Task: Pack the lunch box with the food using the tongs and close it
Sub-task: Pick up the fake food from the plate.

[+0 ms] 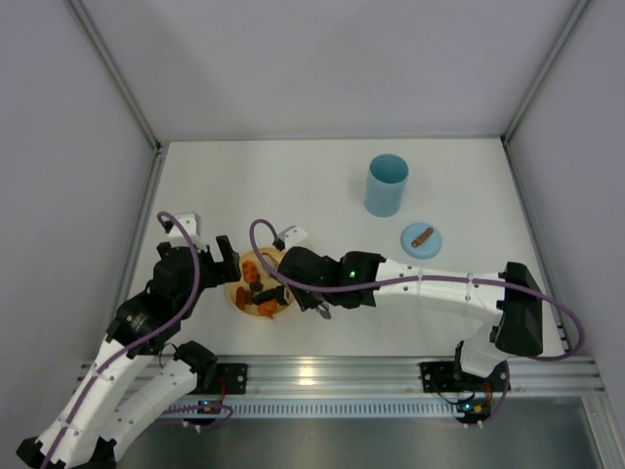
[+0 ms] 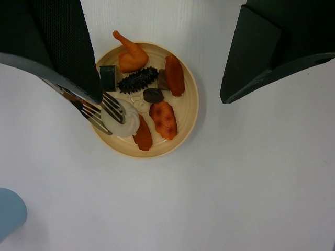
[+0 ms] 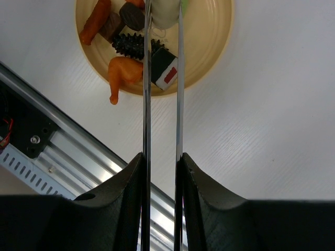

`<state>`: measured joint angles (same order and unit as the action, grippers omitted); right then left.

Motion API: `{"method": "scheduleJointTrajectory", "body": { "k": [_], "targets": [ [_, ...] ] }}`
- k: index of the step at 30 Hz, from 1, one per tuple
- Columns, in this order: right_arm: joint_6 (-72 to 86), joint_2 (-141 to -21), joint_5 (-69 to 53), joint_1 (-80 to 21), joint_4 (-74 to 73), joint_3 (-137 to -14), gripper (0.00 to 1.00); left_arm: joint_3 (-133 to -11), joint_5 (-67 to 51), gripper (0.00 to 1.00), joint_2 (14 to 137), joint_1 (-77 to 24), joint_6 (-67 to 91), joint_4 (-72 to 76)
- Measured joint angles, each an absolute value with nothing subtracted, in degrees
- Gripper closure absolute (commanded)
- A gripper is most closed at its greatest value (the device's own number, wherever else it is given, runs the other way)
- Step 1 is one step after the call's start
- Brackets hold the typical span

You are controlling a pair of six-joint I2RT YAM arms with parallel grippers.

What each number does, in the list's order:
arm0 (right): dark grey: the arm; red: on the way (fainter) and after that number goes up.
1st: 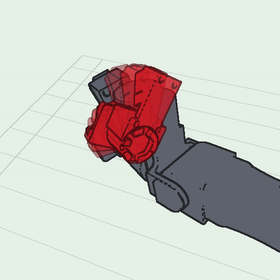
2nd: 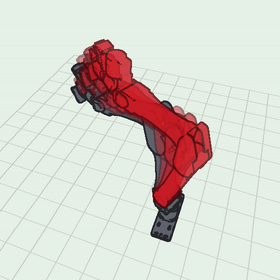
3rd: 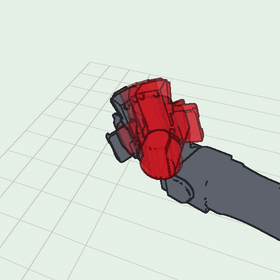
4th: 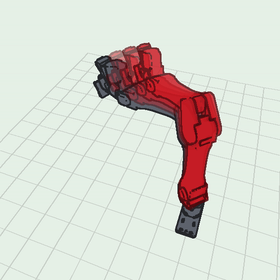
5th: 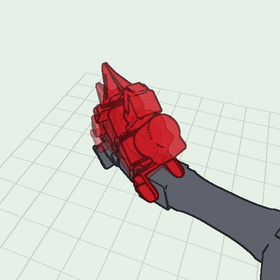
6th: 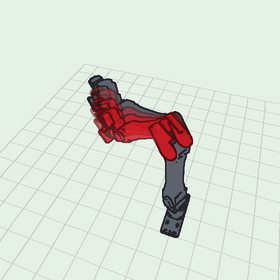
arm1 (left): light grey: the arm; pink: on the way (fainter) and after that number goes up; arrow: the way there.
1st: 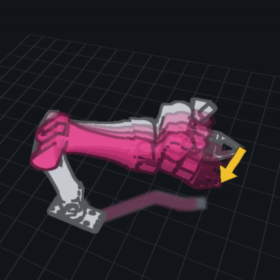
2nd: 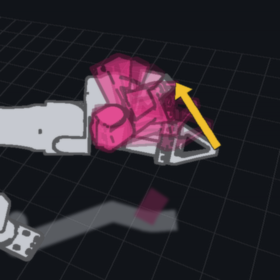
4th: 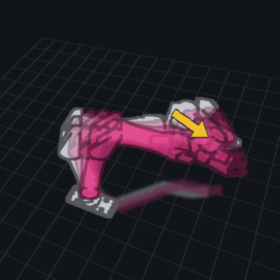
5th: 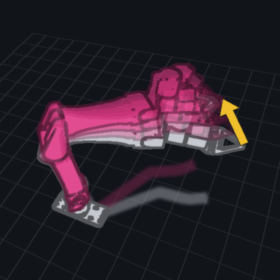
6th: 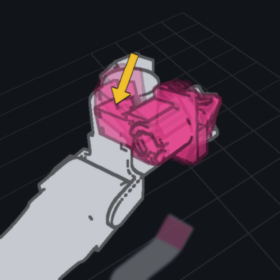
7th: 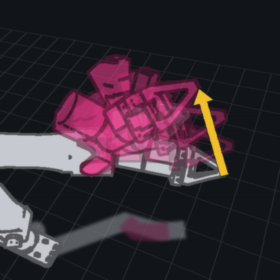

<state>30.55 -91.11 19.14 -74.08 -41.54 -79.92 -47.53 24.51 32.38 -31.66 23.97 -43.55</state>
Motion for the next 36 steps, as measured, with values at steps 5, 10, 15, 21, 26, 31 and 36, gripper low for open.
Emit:
{"method": "scheduleJointTrajectory", "body": {
  "k": [5, 10, 15, 21, 26, 31, 36],
  "targets": [
    [30.57, -91.13, 18.63, -74.08, -41.39, -79.66, 0.73, -47.53, 24.51, 0.01, 32.38, -31.66, 23.97, -43.53],
    [30.59, -91.18, 18.06, -74.08, -41.41, -78.28, 0.71, -47.53, 24.53, 0.01, 32.38, -31.77, 24.01, -43.55],
    [30.59, -91.24, 17.89, -74.08, -41.36, -77.97, 0.69, -47.53, 24.77, 0.01, 32.36, -31.97, 24.08, -43.55],
    [30.63, -91.24, 17.87, -74.08, -41.36, -77.95, 0.68, -47.53, 24.97, 0.01, 32.36, -32.10, 24.12, -43.55],
    [30.63, -91.24, 17.87, -74.08, -41.36, -77.95, 0.67, -47.53, 25.08, 0.01, 32.36, -32.29, 24.12, -43.55],
    [30.61, -91.24, 17.87, -74.08, -41.36, -77.95, 0.64, -47.53, 25.19, 0.01, 32.36, -32.36, 24.12, -43.55],
    [30.59, -91.24, 17.87, -74.08, -41.36, -77.95, 0.64, -47.53, 25.19, 0.01, 32.36, -32.40, 24.12, -43.55]
  ]
}}
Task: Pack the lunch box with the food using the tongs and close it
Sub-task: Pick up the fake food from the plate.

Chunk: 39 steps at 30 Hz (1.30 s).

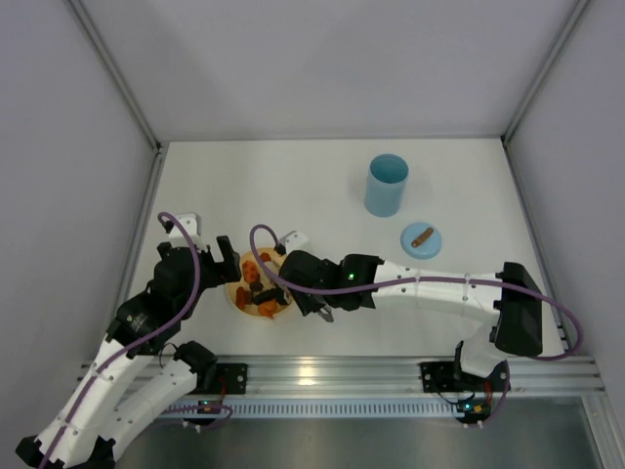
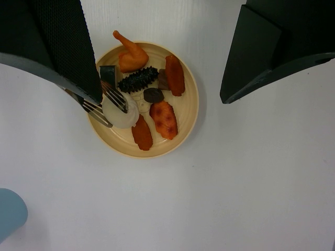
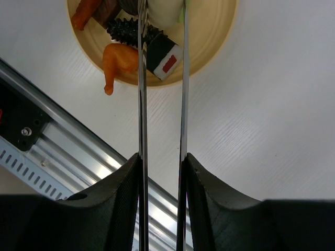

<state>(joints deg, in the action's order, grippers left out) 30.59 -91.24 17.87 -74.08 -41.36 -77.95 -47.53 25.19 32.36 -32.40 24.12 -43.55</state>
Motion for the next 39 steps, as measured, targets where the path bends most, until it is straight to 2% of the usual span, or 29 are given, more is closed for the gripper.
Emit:
{"method": "scheduleJointTrajectory", "body": {
  "k": [25, 32, 39],
  "targets": [
    [30.44, -91.24, 18.28, -74.08, -41.56, -77.97, 0.61, -47.53, 26.02, 0.01, 32.36, -33.08, 24.16, -43.57],
    [30.35, -91.29, 18.81, -74.08, -41.60, -77.97, 0.55, -47.53, 26.24, 0.01, 32.36, -33.15, 24.16, -43.57],
    [30.02, -91.92, 19.31, -74.08, -41.65, -78.11, 0.55, -47.53, 26.28, 0.01, 32.36, -33.17, 24.16, -43.57]
  ]
}}
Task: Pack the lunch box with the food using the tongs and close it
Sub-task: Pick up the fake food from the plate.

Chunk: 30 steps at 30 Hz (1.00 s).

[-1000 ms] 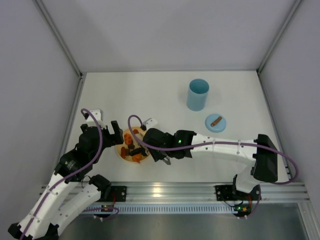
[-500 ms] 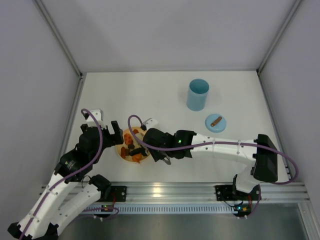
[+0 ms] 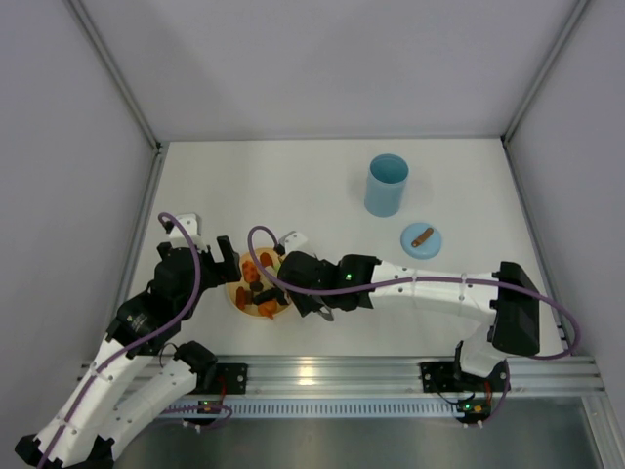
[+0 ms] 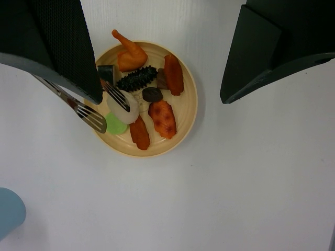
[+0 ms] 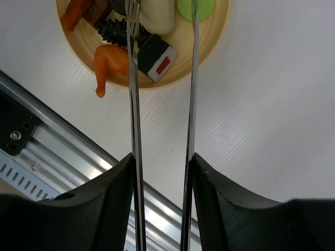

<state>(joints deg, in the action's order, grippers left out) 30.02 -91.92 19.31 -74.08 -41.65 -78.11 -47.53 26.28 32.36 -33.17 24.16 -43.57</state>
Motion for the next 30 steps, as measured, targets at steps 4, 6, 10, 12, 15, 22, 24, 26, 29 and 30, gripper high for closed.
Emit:
{"method": "scheduleJointTrajectory", "body": {
  "k": [4, 6, 10, 12, 15, 22, 24, 26, 29, 30],
  "targets": [
    [30.00, -92.29, 19.35, -74.08, -41.65, -78.13, 0.55, -47.53, 26.30, 0.01, 32.36, -33.17, 24.16, -43.57],
    [30.00, -92.53, 19.35, -74.08, -41.67, -78.13, 0.55, -47.53, 26.39, 0.01, 32.36, -33.17, 24.16, -43.57],
    [29.98, -92.71, 19.27, -74.08, -41.67, -78.13, 0.55, -47.53, 26.44, 0.01, 32.36, -33.17, 24.16, -43.57],
    [29.80, -92.77, 19.20, -74.08, -41.65, -78.15, 0.56, -47.53, 26.41, 0.01, 32.36, -33.17, 24.16, -43.57],
    [29.63, -92.90, 18.98, -74.08, -41.65, -78.19, 0.58, -47.53, 26.44, 0.01, 32.36, -33.17, 24.16, -43.57],
    [29.56, -93.58, 17.30, -74.08, -41.58, -78.76, 0.63, -47.53, 26.44, 0.01, 32.36, -33.17, 24.18, -43.57],
    [29.47, -93.65, 16.82, -74.08, -41.58, -78.76, 0.67, -47.53, 26.44, 0.01, 32.36, -33.19, 24.18, -43.57],
    [29.34, -93.73, 16.51, -74.08, -41.56, -78.78, 0.71, -47.53, 26.46, 0.01, 32.36, -33.32, 24.21, -43.57],
    [29.08, -93.82, 16.36, -74.08, -41.58, -78.78, 0.76, -47.53, 26.46, 0.01, 32.36, -33.39, 24.25, -43.57],
    [29.04, -93.82, 16.36, -74.08, -41.60, -78.83, 0.76, -47.53, 26.48, 0.01, 32.36, -33.39, 24.34, -43.57]
  ]
}}
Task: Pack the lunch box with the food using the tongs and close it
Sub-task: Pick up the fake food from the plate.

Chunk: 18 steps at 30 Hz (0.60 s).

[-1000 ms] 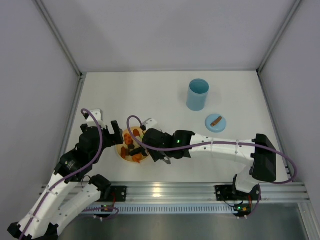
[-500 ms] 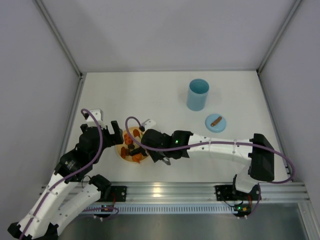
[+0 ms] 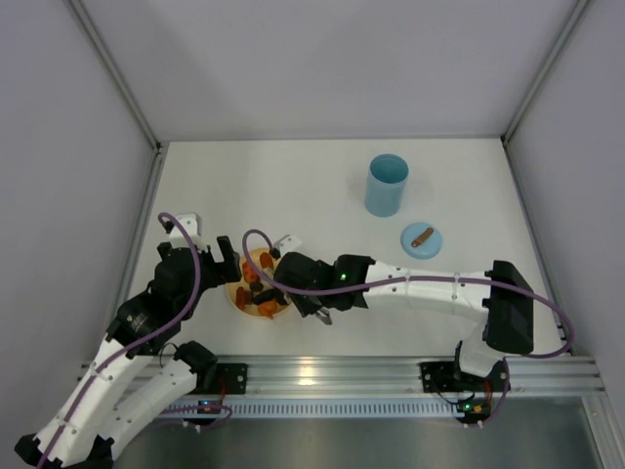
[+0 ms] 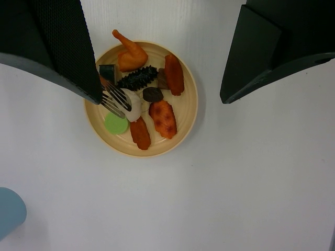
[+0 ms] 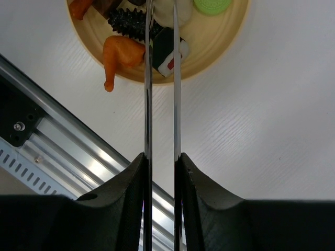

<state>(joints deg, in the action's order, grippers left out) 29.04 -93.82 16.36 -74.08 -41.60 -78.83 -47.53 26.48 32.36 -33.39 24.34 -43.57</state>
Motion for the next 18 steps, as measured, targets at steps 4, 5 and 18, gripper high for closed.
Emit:
{"method": "scheduleJointTrajectory", "body": {
  "k": [4, 5, 18],
  "targets": [
    [28.82, -93.82, 16.47, -74.08, -41.93, -79.72, 0.81, -47.53, 26.48, 0.01, 32.36, -33.43, 24.36, -43.57],
    [28.67, -93.82, 16.53, -74.08, -41.95, -80.20, 0.82, -47.53, 26.48, 0.01, 32.36, -33.43, 24.36, -43.59],
    [28.05, -93.80, 17.89, -73.80, -42.98, -83.35, 0.87, -47.53, 26.68, 0.01, 32.36, -33.76, 24.53, -43.59]
  ]
}}
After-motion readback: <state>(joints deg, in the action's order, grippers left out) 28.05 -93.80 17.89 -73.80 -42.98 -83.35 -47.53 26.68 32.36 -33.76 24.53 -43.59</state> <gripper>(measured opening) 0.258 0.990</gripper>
